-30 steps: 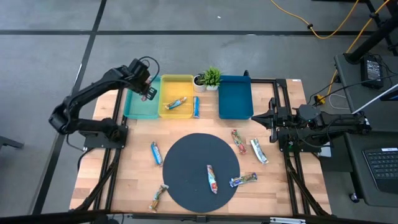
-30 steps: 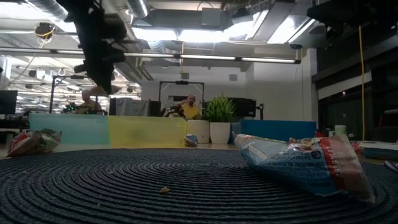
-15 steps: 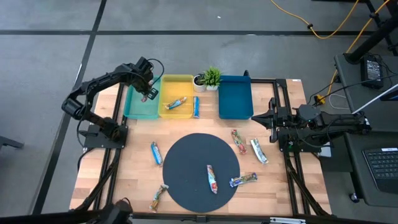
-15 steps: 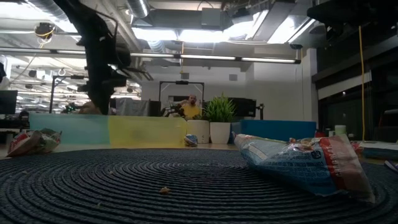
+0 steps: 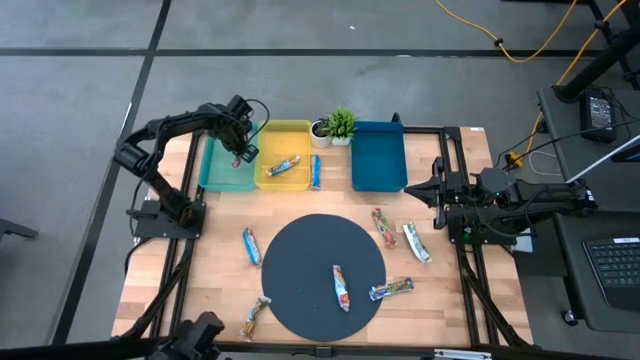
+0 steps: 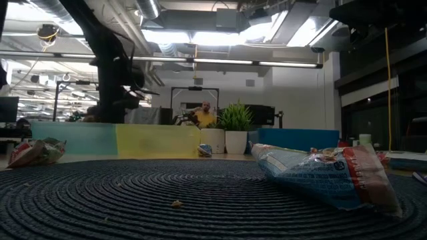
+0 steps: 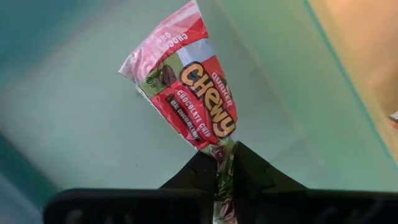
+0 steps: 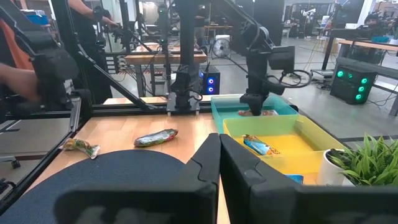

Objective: Pick and place Granola Bars by type
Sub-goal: Put the red granola bar into the green bin

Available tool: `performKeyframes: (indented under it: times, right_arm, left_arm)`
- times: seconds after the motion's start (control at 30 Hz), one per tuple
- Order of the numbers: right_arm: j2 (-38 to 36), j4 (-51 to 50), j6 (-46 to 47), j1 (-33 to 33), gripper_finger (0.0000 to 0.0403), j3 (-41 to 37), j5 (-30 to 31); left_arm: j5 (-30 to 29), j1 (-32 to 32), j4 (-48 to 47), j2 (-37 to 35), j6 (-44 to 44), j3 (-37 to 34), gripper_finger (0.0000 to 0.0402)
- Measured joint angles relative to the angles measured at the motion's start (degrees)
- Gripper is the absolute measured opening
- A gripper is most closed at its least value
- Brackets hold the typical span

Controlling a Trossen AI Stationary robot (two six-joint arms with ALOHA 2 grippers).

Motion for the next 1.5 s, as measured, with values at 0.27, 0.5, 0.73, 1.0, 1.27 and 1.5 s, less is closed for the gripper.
performKeyframes:
  times: [0.27,0.5,0.73,1.0,1.27,1.5]
  right_arm:
    - [-0.02,0.01,0.0,0.01,0.0013,0.01,0.0]
    - [-0.02,0.01,0.0,0.01,0.0013,0.02,0.0]
    - [-0.02,0.0,0.0,0.01,0.0013,0.02,0.0]
    - [-0.01,0.01,0.0,-0.01,0.0013,0.02,0.0]
    - [0.0,0.01,0.0,0.01,0.0013,0.02,0.0]
    - [-0.02,0.01,0.0,-0.01,0.0013,0.0,0.0]
  left_arm:
    - [0.01,-0.02,-0.02,2.62,0.14,0.0,0.0029]
    - [-0.06,-0.02,0.21,2.62,0.14,0.0,0.0063]
    - [-0.08,-0.02,0.27,2.62,-0.28,0.0,0.0099]
    - [-0.3,-0.15,-1.78,0.73,0.11,0.0,0.0121]
    - [-0.75,-0.59,-2.88,-7.09,0.09,0.0,0.0123]
    - [1.06,-6.04,-7.98,-16.82,-3.1,0.0,0.0123]
